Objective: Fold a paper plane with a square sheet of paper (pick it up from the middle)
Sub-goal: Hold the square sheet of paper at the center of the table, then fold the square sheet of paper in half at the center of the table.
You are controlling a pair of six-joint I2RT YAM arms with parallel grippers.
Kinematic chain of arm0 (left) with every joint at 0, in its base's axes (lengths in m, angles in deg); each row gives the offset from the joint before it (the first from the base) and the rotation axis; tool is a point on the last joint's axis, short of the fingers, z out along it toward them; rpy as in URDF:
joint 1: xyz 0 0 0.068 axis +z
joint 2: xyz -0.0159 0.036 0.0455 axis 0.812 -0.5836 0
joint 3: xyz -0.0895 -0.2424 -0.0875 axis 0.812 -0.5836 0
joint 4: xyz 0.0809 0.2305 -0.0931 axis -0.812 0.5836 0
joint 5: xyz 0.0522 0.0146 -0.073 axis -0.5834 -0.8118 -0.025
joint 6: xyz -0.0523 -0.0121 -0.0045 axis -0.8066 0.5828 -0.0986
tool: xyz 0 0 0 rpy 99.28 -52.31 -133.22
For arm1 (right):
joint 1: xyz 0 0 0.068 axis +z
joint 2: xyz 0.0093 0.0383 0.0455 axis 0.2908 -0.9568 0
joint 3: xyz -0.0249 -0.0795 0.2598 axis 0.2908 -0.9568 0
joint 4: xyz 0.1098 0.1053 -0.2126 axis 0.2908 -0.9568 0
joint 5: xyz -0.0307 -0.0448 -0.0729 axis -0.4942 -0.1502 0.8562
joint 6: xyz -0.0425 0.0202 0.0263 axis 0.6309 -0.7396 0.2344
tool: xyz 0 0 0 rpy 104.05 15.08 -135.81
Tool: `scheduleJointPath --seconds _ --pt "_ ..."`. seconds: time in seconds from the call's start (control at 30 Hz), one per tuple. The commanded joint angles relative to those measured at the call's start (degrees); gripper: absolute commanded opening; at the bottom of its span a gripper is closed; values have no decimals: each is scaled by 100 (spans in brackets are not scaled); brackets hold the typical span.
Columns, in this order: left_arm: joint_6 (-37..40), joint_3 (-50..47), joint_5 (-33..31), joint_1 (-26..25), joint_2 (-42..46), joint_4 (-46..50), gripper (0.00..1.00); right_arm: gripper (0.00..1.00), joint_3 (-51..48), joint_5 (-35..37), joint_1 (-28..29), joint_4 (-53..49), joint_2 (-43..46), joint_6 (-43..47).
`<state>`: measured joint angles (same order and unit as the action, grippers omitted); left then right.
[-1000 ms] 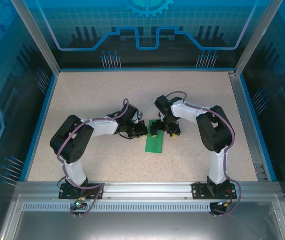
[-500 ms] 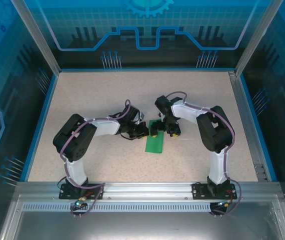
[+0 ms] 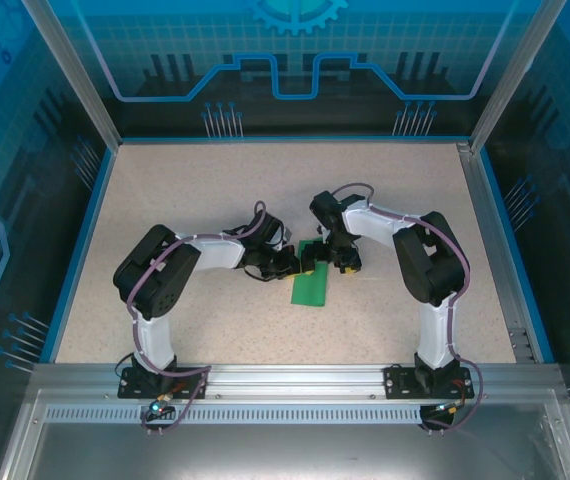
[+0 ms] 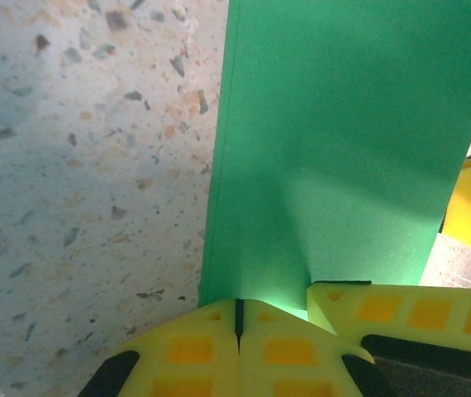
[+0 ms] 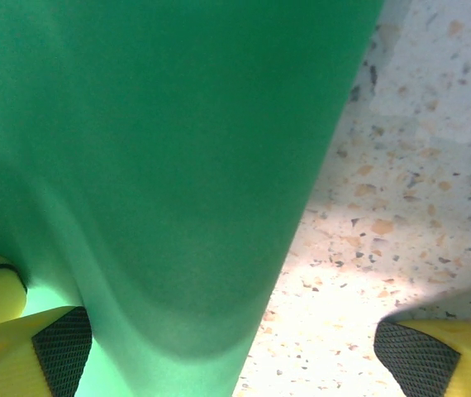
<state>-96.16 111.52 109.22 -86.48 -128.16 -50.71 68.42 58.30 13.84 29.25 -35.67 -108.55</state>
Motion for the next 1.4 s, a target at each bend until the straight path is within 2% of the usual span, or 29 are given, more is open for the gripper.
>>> scheduleJointPath --seconds 0.0,0.17,0.37,0.4,0.47,0.53,0.67,0.83,0.93,1.03,1.37 --pt "115 68 -215 -72 -118 489 0 98 -501 -4 20 496 -858 24" --pt "177 39 -334 -85 -96 583 0 98 -570 -66 -46 687 -236 -76" --pt "188 36 -343 -103 -123 591 0 96 -1132 -577 -461 1378 1247 -235" --pt "197 38 -344 -101 -122 600 0 91 -1276 -723 -532 1568 1448 -267" --pt "201 38 -352 -102 -122 612 0 74 -1508 -1198 -621 1951 1700 -315" --pt "220 50 -359 -113 -122 626 0 56 -1690 -1389 -631 2180 1878 -396" --pt "241 72 -370 -112 -131 674 0 29 -2078 -1888 -626 2800 2096 -555" --pt "268 55 -405 -107 -123 714 0 9 -2427 -2137 -626 3376 2232 -692" --pt "284 55 -405 -109 -125 724 0 7 -2558 -2574 -631 3765 2089 -744" --pt "290 55 -423 -116 -139 726 0 7 -2622 -2711 -631 3957 1860 -778" --pt "305 64 -414 -111 -192 741 0 8 -3100 -2567 -787 4144 1452 -638"
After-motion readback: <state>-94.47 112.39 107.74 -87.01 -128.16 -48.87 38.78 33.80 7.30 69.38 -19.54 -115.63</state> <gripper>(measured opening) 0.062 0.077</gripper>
